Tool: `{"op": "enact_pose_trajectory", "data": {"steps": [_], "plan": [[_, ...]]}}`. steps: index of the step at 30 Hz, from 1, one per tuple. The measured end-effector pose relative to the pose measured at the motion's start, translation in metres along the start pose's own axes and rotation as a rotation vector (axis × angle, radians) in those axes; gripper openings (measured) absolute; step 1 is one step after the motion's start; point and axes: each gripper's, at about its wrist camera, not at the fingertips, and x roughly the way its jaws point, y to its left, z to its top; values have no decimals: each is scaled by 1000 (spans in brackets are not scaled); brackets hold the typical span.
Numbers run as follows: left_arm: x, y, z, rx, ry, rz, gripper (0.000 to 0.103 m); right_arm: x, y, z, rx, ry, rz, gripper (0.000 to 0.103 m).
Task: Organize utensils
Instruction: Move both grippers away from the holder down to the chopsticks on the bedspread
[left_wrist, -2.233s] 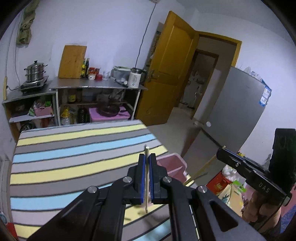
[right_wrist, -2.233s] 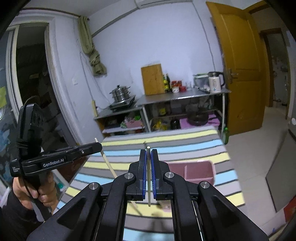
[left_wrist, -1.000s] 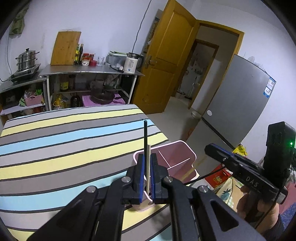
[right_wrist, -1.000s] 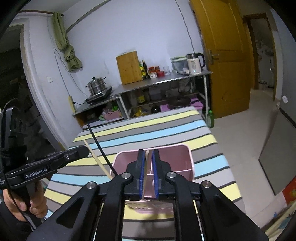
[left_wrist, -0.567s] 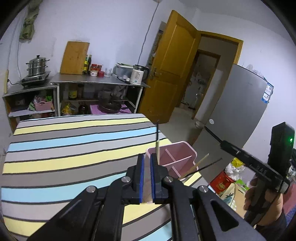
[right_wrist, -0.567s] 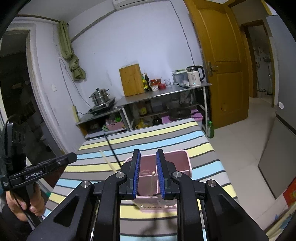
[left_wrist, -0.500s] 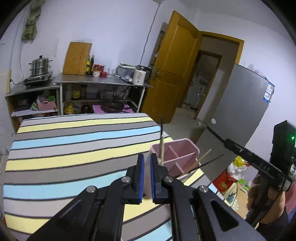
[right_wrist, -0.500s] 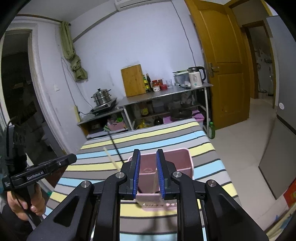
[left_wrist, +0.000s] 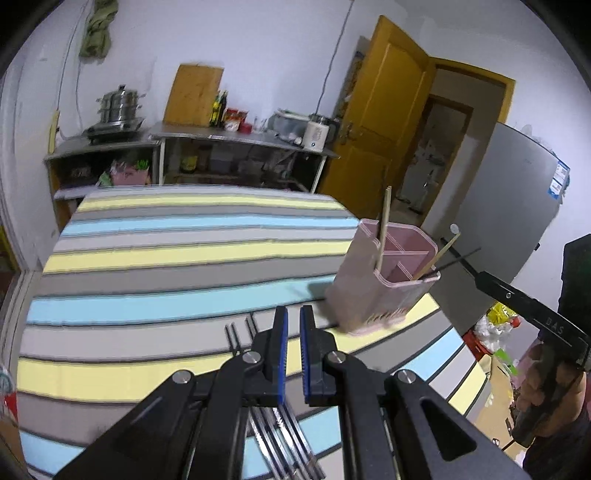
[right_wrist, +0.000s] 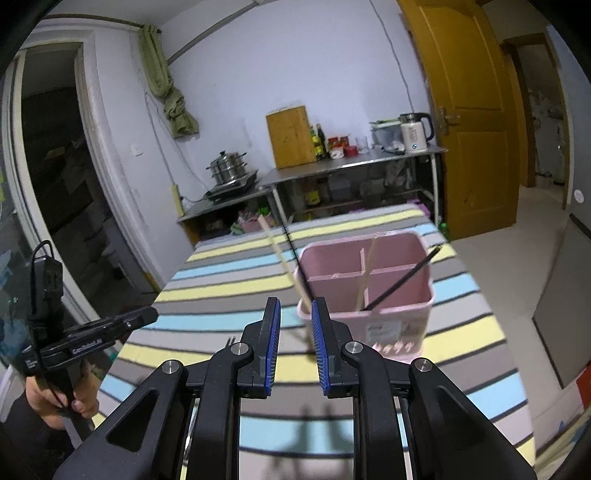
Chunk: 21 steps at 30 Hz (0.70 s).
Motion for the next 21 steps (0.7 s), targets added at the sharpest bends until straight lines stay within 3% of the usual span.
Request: {"op": "enact_pose_trajectory", "data": {"steps": [8, 12, 21], "plan": [[22, 23, -34, -55, 91, 61, 7, 20, 19, -32, -11, 94, 49, 18], [40, 31, -53, -88, 140, 85, 13, 32, 25, -44, -11, 137, 71, 18], [77, 38, -74, -113, 223, 123, 13, 51, 30, -55, -14, 194, 95, 18]]}}
